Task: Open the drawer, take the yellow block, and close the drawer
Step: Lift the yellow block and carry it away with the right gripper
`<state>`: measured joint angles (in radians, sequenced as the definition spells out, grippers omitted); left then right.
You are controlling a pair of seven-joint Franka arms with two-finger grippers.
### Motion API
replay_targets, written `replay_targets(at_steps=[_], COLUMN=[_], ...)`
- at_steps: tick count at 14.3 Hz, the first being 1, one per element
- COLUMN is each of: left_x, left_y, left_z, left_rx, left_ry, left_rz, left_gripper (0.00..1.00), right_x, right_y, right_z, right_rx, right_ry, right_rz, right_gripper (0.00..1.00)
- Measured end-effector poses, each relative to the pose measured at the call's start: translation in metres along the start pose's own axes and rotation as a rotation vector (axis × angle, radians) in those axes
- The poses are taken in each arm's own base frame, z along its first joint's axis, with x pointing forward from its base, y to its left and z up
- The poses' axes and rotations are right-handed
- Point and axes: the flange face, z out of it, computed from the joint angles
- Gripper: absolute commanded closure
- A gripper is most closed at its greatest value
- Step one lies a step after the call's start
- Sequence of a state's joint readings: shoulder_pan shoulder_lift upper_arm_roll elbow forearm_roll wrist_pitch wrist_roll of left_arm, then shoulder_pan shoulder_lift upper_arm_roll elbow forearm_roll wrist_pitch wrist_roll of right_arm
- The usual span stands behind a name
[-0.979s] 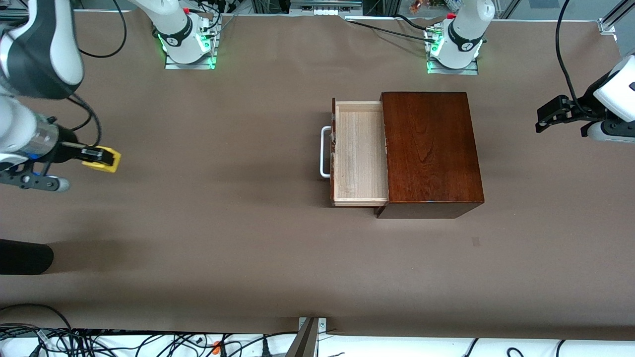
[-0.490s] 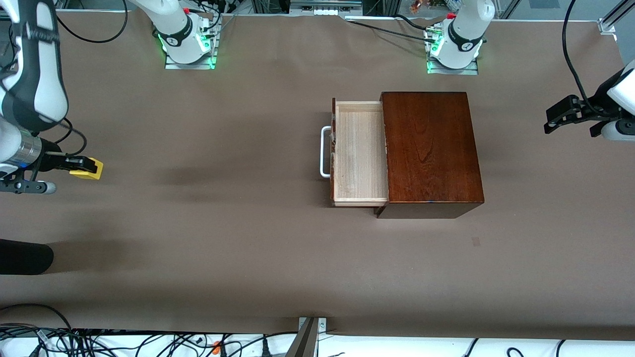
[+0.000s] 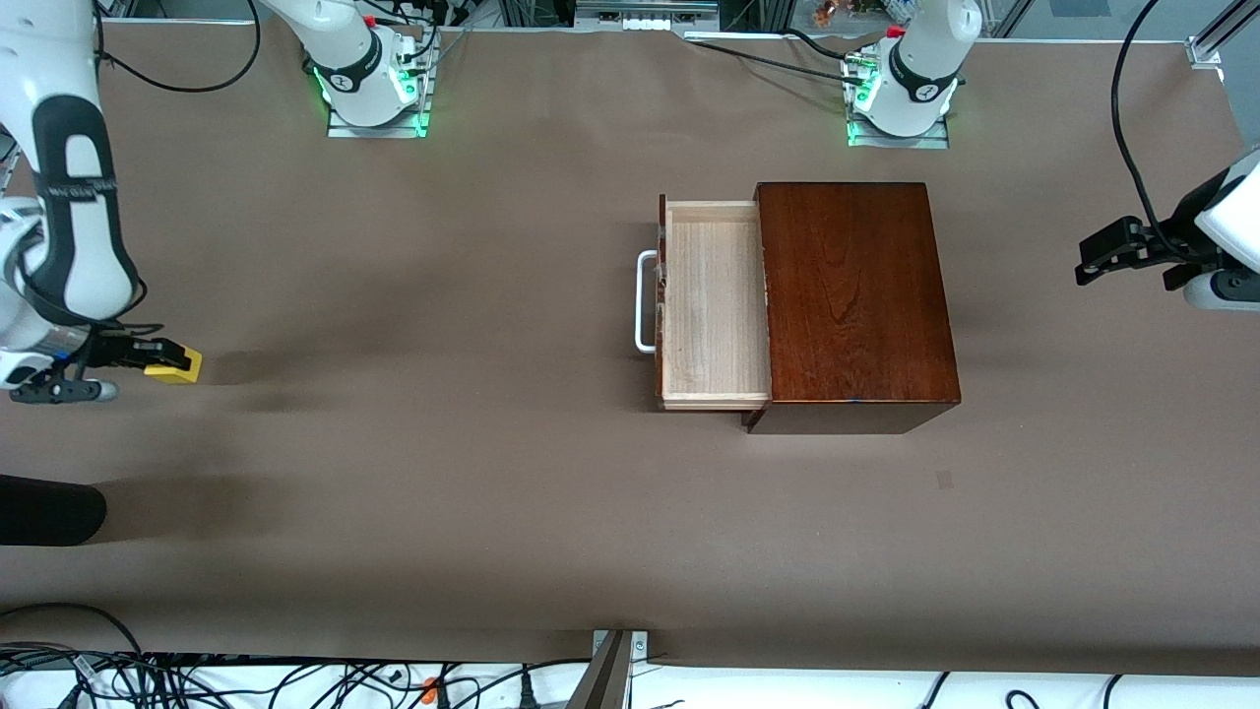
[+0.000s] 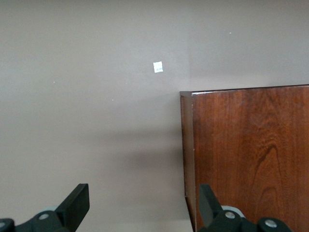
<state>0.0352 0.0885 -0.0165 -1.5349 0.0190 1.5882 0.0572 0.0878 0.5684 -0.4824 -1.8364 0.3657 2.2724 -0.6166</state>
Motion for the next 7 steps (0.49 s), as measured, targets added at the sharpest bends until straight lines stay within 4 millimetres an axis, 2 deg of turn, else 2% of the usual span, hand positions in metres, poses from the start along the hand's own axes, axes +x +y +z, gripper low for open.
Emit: replay_targets(at_steps=[4, 7], left_x=[0.000, 0.001], left_y=[-0.001, 0.003], left_z=[-0.001, -0.003], left_rx=[0.015, 0.016], left_ry=[0.002, 0.005], left_rz=[0.002, 0.008], left_gripper=[0.00, 0.00], right_x=[0.046, 0.066], right_y=[-0.010, -0.024], right_z=[0.002, 0.005], right_rx=[-0.041, -0.046], right_ry=[0.033, 0.046], right_rz=[-0.053, -0.066], right_gripper=[1.00, 1.00])
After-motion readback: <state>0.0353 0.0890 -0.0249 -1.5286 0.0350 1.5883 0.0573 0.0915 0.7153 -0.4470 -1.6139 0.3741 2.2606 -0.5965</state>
